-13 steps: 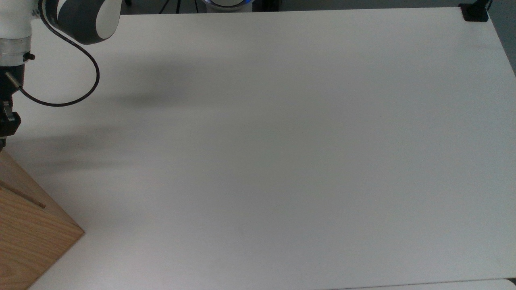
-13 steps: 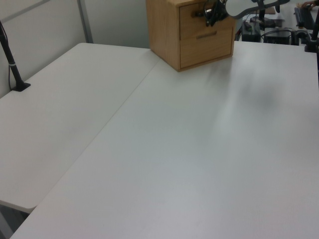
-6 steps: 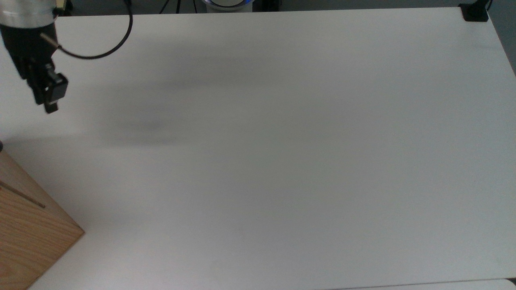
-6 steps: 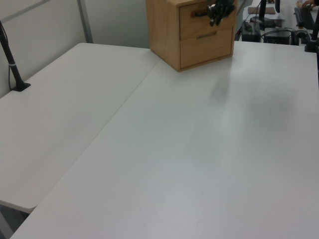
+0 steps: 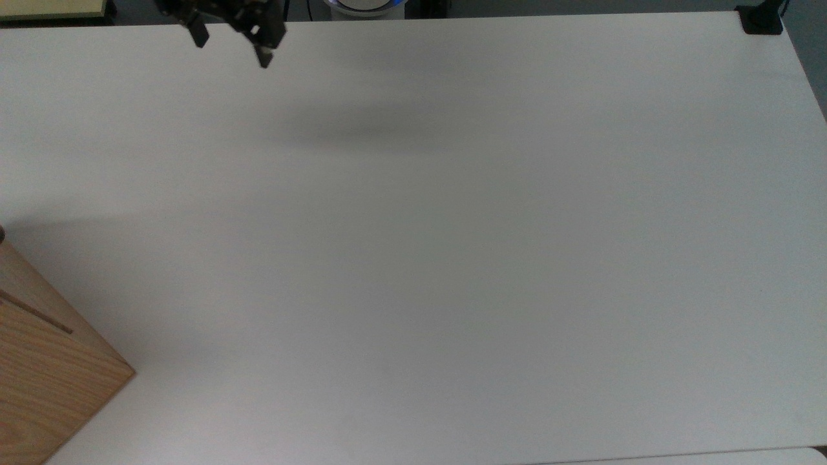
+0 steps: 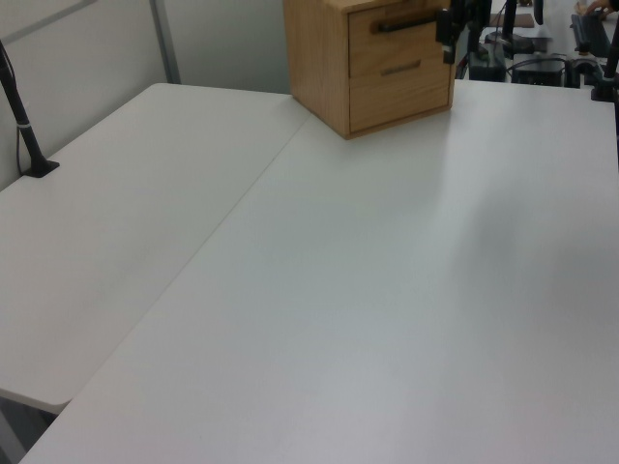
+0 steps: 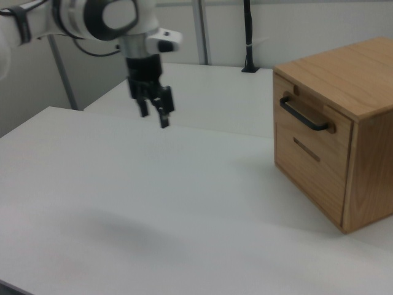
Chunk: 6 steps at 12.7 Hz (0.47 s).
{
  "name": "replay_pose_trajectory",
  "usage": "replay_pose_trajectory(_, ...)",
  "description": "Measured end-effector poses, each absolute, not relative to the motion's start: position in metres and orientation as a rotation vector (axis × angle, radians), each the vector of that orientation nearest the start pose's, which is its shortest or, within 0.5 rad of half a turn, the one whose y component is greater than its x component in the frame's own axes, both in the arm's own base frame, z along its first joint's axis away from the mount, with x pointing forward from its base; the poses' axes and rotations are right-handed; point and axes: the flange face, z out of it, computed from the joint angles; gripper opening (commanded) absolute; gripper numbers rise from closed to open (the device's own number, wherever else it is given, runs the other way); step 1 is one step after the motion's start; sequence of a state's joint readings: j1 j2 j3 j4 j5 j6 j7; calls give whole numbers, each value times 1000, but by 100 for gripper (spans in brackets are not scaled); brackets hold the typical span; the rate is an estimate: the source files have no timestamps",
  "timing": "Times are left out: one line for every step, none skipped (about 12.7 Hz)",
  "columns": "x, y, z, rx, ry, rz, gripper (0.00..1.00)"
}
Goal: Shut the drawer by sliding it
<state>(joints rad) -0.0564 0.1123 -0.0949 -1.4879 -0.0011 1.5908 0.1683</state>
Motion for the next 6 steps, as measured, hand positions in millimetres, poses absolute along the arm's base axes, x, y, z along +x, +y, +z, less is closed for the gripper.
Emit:
replay_pose_trajectory(581,-64,601,-3127,381,49,100)
replay_pose_trajectory(578,-41,598,-3137,258,73,100)
replay_pose_trajectory(576,-23,595,-3142,177,89,100)
replay_pose_trajectory(574,-16,593,-3143,144,98,100)
replay_pose_trajectory(574,-15,591,-3143,130,104,100)
replay_pose_trajectory(574,-17,590,-3143,123,107,100)
